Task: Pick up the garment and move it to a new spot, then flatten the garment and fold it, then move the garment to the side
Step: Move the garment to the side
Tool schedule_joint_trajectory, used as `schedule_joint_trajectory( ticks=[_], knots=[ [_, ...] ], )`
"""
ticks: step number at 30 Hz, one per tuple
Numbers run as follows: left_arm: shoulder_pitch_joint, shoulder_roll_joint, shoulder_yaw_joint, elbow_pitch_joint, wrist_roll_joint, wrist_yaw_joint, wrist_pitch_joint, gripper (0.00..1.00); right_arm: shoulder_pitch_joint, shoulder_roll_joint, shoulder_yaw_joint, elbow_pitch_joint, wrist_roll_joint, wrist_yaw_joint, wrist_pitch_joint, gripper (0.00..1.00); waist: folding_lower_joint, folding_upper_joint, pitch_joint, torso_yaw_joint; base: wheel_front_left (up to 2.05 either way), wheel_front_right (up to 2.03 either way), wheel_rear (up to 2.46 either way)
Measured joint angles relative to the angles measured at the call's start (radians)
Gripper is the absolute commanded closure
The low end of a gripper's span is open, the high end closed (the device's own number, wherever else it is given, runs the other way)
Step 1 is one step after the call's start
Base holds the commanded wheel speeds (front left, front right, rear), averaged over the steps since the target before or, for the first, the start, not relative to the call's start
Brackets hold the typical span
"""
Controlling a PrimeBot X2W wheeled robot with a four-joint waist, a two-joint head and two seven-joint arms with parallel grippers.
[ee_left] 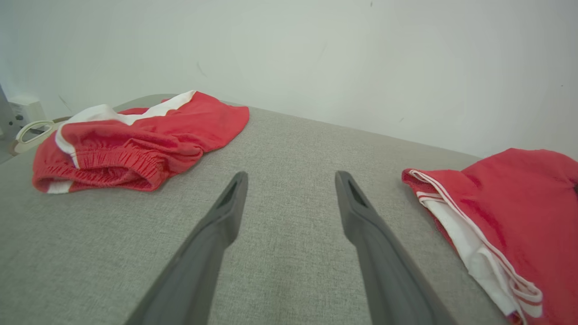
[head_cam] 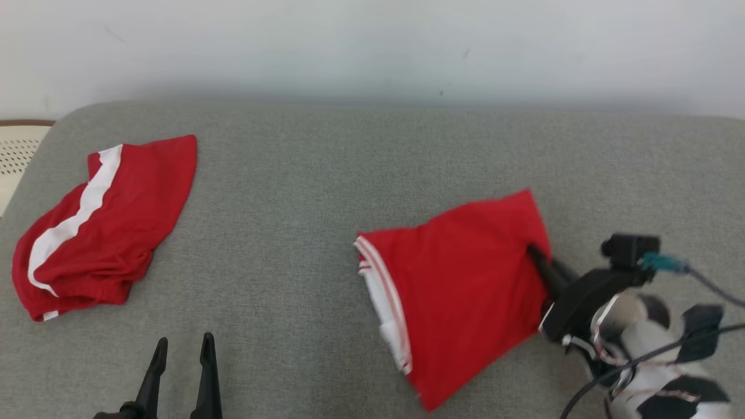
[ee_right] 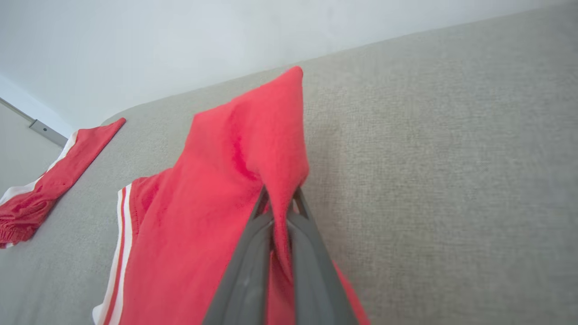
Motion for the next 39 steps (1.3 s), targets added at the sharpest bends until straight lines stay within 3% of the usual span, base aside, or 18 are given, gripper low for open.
schedule_joint_trajectory(
  ticks=[14,28,39],
  knots=[
    [-0.07,0.014,0.01,-0.063,0.04,-0.028,0.0,0.0,-0.307,-0.199,-0.013,0.178,0.039,0.0,-0.019,1.0,0.0002,0.0,0.125,-0.043,0.0,0.0,0.0],
    [-0.131,0.06,0.02,-0.171,0.072,-0.043,0.005,0.0,-0.544,-0.346,0.024,0.384,0.052,0.0,-0.075,1.0,0.0003,0.0,0.274,-0.079,0.0,0.0,0.0],
    [-0.157,0.079,0.021,-0.251,0.073,-0.037,0.024,0.0,-0.679,-0.402,0.064,0.495,0.03,0.0,-0.091,1.0,0.0002,0.0001,0.362,-0.086,0.0,0.0,0.0]
  ],
)
